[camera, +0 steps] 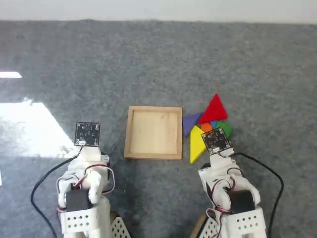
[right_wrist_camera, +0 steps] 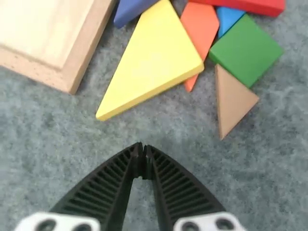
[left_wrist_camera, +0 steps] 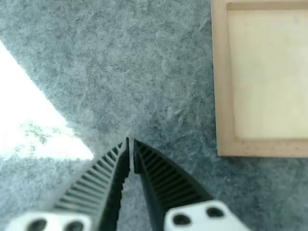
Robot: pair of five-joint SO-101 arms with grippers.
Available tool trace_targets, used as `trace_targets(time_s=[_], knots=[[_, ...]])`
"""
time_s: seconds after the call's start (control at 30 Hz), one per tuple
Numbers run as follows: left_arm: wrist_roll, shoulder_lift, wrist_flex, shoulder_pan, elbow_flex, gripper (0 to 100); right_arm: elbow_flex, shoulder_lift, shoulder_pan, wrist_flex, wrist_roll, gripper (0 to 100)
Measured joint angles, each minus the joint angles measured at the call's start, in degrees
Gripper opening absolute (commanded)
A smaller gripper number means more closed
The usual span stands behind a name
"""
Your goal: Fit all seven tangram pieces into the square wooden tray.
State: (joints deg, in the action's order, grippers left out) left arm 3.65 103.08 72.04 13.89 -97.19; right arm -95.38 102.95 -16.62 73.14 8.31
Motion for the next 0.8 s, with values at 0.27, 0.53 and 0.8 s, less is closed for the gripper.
trace_targets(time_s=[0.27,0.53,0.8], knots=[[0.0,0.0,0.0,0.0,0.0,1,0.0,0.0,2.5,-11.6,5.6,0.8],[0.0,0.0,0.0,0.0,0.0,1,5.2,0.0,17.2,-18.9,15.6,1.8],[0.0,0.0,0.0,0.0,0.0,1,19.9,-10.5,17.9,-16.8,15.6,4.8]])
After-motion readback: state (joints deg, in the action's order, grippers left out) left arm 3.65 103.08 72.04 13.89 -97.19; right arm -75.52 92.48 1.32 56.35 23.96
